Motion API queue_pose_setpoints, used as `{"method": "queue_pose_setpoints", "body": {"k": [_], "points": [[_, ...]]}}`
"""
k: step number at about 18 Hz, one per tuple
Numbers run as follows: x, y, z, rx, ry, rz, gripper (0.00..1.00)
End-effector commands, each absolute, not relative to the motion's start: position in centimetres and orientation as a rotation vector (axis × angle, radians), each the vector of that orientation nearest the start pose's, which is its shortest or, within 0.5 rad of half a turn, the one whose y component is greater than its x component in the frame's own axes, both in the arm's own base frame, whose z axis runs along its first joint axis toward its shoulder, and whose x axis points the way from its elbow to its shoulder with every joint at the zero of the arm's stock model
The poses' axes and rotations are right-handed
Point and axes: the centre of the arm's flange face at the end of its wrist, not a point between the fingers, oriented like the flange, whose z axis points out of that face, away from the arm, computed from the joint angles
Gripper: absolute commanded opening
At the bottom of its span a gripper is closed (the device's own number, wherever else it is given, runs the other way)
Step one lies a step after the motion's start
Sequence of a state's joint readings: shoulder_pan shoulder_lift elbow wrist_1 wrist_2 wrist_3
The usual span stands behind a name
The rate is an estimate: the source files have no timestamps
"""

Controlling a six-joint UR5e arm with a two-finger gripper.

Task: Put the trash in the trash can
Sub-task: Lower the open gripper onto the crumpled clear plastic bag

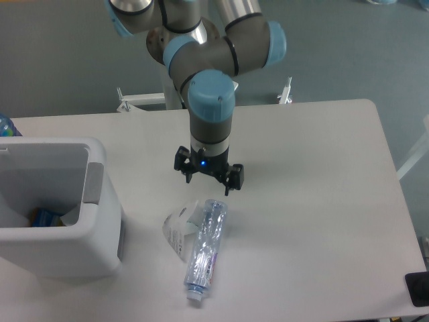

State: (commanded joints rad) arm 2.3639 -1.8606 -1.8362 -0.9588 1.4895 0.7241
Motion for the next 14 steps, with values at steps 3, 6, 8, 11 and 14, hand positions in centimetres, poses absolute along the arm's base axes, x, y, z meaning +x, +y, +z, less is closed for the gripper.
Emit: {"method": "queue_pose_setpoints", "body": {"k": [3,6,8,11,14], "points": [[-30.1,50.3,26.1,-3.025,-0.148,-0.009,1.00],[-30.0,50.9,25.7,-3.024,-0.181,-0.012,1.00],[-30.1,51.0,25.2,-3.030,-0.193,-0.016,0.89],[-30.0,51.2,25.3,-3.027,-0.270,-0.007,0.16],[-29.4,51.7,25.3,-3.031,-0.272,0.001,0.00]]}}
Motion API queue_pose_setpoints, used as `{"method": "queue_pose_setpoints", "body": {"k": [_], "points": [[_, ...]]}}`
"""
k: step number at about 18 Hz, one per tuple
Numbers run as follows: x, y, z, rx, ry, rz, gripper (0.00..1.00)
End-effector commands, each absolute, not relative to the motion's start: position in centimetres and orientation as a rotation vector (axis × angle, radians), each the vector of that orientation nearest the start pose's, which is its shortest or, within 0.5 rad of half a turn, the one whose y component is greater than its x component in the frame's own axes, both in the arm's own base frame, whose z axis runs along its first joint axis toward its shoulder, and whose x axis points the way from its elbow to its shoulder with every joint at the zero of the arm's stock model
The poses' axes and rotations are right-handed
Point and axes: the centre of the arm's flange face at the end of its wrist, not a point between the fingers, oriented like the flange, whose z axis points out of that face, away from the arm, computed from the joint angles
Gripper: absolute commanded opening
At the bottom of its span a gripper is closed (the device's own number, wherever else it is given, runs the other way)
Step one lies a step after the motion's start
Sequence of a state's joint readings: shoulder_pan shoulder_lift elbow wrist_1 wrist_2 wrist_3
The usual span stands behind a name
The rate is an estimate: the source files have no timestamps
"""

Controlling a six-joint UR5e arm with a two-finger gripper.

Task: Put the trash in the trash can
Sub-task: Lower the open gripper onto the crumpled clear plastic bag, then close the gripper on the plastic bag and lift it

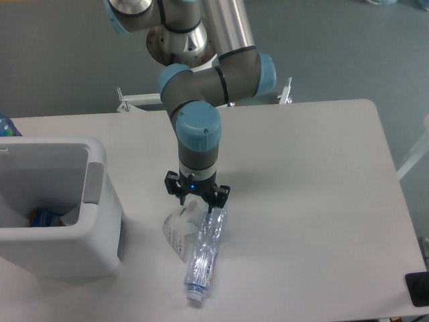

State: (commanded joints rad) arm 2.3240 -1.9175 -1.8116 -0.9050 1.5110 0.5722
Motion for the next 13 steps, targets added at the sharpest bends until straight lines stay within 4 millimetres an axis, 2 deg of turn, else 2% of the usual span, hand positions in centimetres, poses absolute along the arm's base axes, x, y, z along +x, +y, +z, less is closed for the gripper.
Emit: {"method": "queue_pose_setpoints", "body": {"k": [5,7,13], "points": [[-29.1,51.8,25.3,-3.034,-0.262,-0.021,0.00],[-27.2,52.4,25.0,-3.045,-0.205,-0.032,0.00],[-25.1,53.1,25.8,-3.036,-0.150,-0.034,0.00]]}}
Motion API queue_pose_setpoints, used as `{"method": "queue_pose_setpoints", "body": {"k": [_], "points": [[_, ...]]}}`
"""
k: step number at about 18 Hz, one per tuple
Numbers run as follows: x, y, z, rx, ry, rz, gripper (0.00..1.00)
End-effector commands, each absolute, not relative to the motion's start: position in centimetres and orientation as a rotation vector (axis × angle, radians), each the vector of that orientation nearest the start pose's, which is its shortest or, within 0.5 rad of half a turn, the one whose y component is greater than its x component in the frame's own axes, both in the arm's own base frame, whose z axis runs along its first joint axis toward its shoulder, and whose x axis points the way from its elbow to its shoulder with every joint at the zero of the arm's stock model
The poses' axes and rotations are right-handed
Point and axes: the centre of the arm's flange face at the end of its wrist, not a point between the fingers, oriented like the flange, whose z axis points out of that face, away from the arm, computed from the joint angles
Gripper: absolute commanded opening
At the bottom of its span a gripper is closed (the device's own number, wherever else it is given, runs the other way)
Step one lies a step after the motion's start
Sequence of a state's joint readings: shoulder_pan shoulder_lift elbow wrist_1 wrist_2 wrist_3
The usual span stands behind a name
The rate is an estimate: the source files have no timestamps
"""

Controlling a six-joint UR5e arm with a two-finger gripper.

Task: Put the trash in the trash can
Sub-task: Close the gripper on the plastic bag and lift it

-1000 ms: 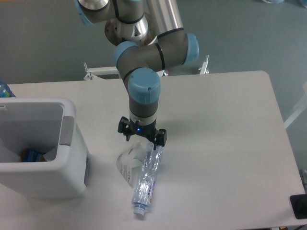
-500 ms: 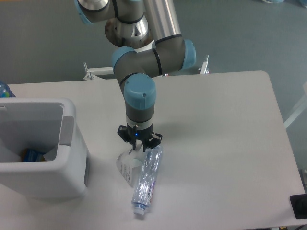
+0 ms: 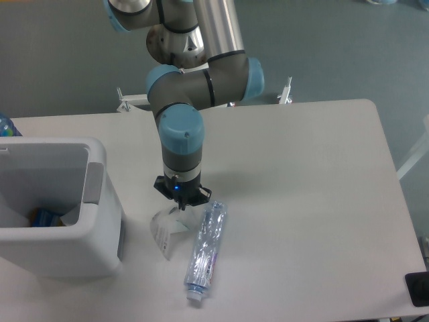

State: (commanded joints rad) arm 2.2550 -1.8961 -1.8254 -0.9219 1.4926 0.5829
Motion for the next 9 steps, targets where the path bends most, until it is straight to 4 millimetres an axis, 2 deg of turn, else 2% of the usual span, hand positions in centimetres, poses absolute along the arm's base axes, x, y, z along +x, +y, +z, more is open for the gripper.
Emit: {"method": "queue_pose_setpoints", "body": {"k": [2,5,7,9], "points": [[-24.6,53.0,26.9,-3.025,-0.139,-0.038,0.00],[-24.1,53.4,29.6,-2.917,-0.109,-0.119,0.00],[-25.6,53.3,31.9,-2.841,-0.136,-0.150,0.00],[-27.0,52.8,34.9,-2.762,-0.160,-0.147,0.00]]}}
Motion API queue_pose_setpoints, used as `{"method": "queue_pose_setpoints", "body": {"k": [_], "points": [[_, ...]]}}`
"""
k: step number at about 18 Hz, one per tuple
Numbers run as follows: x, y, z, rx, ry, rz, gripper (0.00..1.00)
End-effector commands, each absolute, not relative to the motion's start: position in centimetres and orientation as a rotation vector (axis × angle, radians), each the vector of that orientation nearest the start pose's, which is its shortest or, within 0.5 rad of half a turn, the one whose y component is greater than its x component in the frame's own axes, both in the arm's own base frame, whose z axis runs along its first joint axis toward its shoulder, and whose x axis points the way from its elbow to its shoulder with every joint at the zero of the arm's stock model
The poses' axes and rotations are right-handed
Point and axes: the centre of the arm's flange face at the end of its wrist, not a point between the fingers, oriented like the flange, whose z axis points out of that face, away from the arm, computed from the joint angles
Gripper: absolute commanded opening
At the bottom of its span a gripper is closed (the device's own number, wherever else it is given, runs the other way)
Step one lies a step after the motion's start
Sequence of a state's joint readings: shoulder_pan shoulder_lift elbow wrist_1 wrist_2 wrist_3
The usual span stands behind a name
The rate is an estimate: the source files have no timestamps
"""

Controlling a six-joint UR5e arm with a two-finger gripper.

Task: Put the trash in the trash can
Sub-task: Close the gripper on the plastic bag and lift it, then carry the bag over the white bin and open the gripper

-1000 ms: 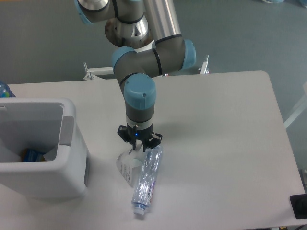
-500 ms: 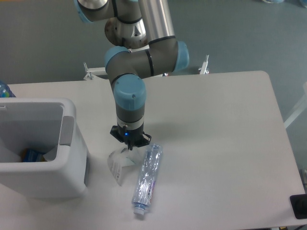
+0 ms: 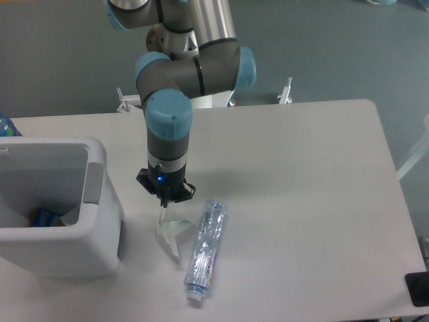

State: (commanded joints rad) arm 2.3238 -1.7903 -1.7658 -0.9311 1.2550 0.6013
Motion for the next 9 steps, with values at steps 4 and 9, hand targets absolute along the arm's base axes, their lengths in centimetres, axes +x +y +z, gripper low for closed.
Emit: {"method": "queue_pose_setpoints", "body": {"k": [4,9], "points": [[-30.7,52.4,40.4,-2.626,-0.208,-0.123,0.00],[-33.6,52.8,47.5,-2.453,-0.334,-0.144,0.00]]}}
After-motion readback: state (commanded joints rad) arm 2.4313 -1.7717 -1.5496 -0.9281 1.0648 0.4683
